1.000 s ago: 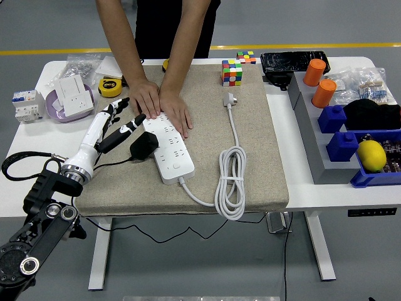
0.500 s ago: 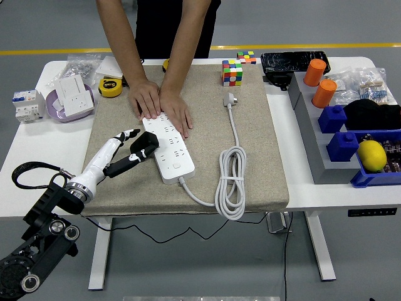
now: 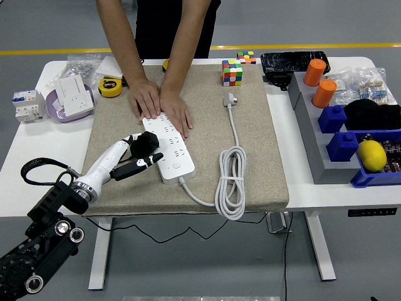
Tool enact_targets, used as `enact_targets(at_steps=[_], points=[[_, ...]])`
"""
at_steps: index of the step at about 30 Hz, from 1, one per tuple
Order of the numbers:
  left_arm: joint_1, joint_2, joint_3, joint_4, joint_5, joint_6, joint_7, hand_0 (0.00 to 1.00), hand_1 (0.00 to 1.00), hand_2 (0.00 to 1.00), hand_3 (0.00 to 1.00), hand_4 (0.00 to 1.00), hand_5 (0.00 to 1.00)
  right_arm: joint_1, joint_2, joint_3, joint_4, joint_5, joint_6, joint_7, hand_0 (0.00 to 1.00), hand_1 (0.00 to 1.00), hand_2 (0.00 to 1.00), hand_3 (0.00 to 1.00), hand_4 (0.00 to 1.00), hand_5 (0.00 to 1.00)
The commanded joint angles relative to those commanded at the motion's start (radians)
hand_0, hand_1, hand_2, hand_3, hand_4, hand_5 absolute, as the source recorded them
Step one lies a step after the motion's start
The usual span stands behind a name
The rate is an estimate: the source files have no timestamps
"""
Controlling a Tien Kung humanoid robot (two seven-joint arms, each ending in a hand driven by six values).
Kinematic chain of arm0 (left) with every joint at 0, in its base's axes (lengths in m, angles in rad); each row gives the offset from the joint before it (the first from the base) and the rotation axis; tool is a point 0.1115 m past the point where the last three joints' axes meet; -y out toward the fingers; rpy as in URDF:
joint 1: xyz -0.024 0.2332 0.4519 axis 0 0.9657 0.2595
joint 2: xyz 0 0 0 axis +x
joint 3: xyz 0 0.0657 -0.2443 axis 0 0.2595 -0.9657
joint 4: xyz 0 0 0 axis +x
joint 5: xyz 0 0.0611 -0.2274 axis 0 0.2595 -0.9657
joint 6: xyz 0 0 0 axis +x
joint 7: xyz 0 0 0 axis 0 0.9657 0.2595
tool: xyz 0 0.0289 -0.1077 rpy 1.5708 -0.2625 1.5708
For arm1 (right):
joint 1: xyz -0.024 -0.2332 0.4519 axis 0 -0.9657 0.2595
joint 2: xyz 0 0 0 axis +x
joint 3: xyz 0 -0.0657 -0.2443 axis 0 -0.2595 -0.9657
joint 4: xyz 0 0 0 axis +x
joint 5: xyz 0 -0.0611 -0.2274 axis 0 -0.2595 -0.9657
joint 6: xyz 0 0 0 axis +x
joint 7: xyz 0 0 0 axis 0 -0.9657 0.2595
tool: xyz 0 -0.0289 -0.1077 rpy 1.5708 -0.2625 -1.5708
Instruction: Pick up the plug,place it near the board,insert it into the board,press the button
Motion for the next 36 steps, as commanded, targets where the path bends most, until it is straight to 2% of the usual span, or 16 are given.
enact_targets(at_steps=[7,16,28,33,36], points=[[-0.021,0.009,0.032,-0.02,0.025,-0.001,0.005,0.954,0.952,0.908,0.896,0.985,0.955,0.002,-0.002,0.003,0.0,-0.022,0.001,0.0,0.835,0.757,0.746,0.771,0.998,0.816],[-0.063,0.028,0.085,-0.012,0.027,-0.006,0.011,0.957,0.953,0.907,0.894,0.985,0.959,0.004,-0.004,0.001,0.0,-0.022,0.001,0.0,0.837,0.757,0.746,0.771,0.998,0.814],[-0.117,0.033,0.143,0.001,0.047,-0.029,0.034,0.96,0.952,0.904,0.893,0.975,0.986,0.009,-0.005,-0.001,0.0,-0.018,0.001,0.001,0.837,0.757,0.747,0.771,0.998,0.816],[-0.121,0.032,0.138,-0.016,0.051,-0.018,0.021,0.965,0.951,0.905,0.892,0.975,0.985,0.009,-0.005,0.002,0.0,-0.02,0.0,-0.002,0.837,0.757,0.746,0.771,0.998,0.819],[-0.118,0.029,0.128,-0.048,0.065,0.01,-0.002,0.96,0.948,0.895,0.876,0.97,0.963,0.008,-0.005,0.004,0.0,-0.022,-0.001,-0.003,0.837,0.757,0.746,0.771,0.998,0.821]])
